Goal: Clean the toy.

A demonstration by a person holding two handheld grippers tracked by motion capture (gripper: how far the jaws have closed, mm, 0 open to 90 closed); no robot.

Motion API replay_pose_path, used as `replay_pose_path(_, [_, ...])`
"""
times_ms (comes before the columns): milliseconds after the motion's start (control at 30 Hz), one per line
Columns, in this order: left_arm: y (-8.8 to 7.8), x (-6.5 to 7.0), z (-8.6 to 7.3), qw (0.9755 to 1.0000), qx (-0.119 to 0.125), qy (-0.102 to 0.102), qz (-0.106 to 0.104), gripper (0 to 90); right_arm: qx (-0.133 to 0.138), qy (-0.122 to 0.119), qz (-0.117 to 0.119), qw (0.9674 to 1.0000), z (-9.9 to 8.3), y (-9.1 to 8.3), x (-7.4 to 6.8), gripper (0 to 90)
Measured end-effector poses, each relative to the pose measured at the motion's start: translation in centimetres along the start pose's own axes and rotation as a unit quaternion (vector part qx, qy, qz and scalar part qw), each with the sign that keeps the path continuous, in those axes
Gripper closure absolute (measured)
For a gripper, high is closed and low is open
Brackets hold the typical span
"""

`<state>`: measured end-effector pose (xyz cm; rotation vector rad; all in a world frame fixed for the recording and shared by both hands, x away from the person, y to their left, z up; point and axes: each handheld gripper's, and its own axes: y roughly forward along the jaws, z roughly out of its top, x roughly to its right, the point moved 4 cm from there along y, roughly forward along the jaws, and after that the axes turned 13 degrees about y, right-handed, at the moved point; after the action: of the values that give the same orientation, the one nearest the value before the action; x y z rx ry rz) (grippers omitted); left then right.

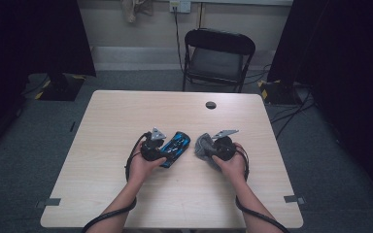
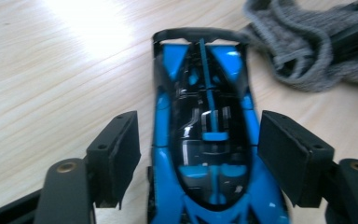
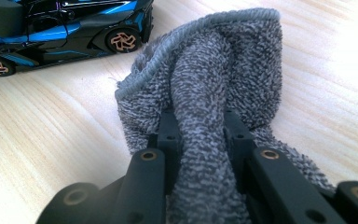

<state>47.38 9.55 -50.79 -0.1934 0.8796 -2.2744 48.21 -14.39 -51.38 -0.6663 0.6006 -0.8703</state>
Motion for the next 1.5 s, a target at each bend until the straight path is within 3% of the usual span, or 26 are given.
replay_pose_path(233, [0.2, -0.1, 0.0, 0.9996, -0.003, -0.02, -0.018, 35.1, -0.001, 0.003, 0.003, 1.0, 0.0, 0.0, 0.0, 74.1])
replay_pose_path(367, [0.2, -0.1, 0.1, 0.9997, -0.009, -0.016, -0.018, 35.4, -0.004, 0.002, -0.001, 1.0, 0.1, 0.0, -0.1, 73.9])
replay_pose_path(467, [0.3, -0.1, 0.1, 0.9997, -0.007, -0.015, -0.017, 35.5, -0.006, 0.014, 0.0, 0.9999, 0.2, -0.1, -0.3, 73.9])
replay_pose_path(1000, [0.3, 0.1, 0.1, 0.9999, -0.002, -0.014, -0.009, 35.5, -0.014, -0.03, 0.026, 0.9991, 0.8, 1.5, -5.4, 74.1])
replay_pose_path(1500, [0.2, 0.2, 0.0, 0.9999, -0.002, -0.015, -0.006, 35.5, -0.026, -0.059, 0.043, 0.997, 0.7, 1.8, -7.0, 74.3])
